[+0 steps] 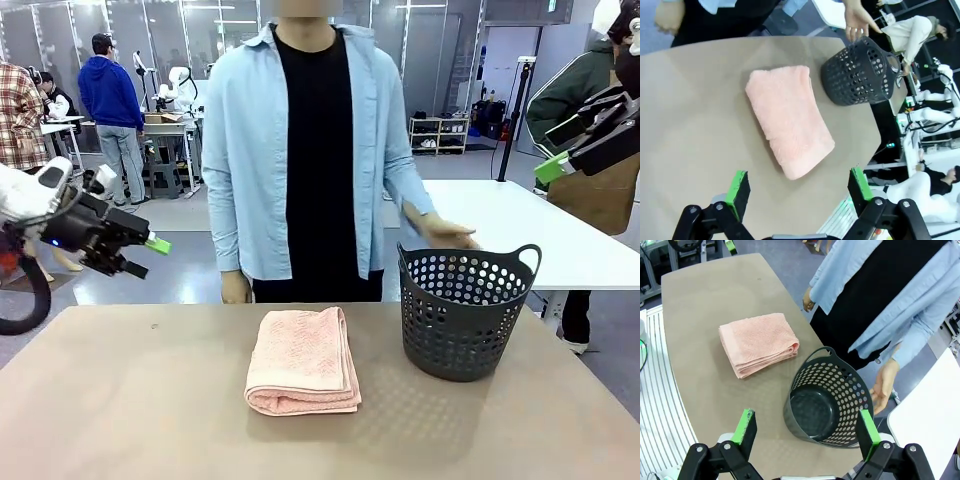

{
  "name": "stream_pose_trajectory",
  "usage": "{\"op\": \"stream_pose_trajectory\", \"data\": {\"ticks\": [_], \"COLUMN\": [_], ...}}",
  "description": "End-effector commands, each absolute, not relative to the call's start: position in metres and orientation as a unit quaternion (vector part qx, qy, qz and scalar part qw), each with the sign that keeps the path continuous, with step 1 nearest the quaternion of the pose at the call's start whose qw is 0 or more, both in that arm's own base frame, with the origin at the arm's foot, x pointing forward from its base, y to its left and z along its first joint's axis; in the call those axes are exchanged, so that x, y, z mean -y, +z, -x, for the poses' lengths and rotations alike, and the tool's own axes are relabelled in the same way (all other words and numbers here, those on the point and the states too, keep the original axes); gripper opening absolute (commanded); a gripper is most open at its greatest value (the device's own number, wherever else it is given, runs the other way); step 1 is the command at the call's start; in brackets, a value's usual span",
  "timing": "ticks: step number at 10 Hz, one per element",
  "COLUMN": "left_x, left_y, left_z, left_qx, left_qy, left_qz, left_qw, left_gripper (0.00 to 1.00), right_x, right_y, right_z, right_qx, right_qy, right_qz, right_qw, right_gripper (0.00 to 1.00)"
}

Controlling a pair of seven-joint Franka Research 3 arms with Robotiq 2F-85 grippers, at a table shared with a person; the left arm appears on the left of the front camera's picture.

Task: Fold the towel.
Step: Pick up the 100 cm Hotel Towel and place it on the left side of the table.

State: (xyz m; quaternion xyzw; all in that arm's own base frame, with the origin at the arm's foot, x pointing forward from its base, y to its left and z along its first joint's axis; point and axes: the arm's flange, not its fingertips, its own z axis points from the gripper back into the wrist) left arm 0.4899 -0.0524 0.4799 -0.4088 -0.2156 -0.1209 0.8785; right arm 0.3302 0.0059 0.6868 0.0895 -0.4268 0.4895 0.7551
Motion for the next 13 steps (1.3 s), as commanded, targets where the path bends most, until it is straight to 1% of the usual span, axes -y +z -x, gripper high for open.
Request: {"op": "stream_pose_trajectory", "data": {"ticks": [1, 4, 5, 7, 8, 13], "left_x": [0.069, 0.091, 0.094, 0.092, 0.094, 0.095], "left_y": [0.447, 0.401, 0.391, 0.391, 0.392, 0.391], "left_z": [-0.487, -0.493, -0.497, -0.499, -0.491, -0.493], "left_qx": [0.227, 0.21, 0.214, 0.204, 0.188, 0.187], "left_qy": [-0.123, -0.088, -0.076, -0.075, -0.076, -0.073], "left_qz": [0.412, 0.426, 0.427, 0.442, 0.429, 0.431], "left_qw": [0.874, 0.876, 0.875, 0.87, 0.88, 0.88], "left_gripper": [1.0, 1.0, 1.0, 1.0, 1.0, 1.0], "right_x": [-0.007, -0.007, -0.007, -0.007, -0.007, -0.007], "right_y": [0.688, 0.688, 0.688, 0.688, 0.688, 0.688], "right_z": [-0.33, -0.33, -0.33, -0.33, -0.33, -0.33], "right_qx": [0.425, 0.425, 0.425, 0.425, 0.425, 0.425], "right_qy": [0.486, 0.486, 0.486, 0.486, 0.486, 0.486], "right_qz": [-0.086, -0.086, -0.086, -0.086, -0.086, -0.086], "right_qw": [0.759, 0.759, 0.759, 0.759, 0.759, 0.759], "right_gripper": [1.0, 1.0, 1.0, 1.0, 1.0, 1.0]}}
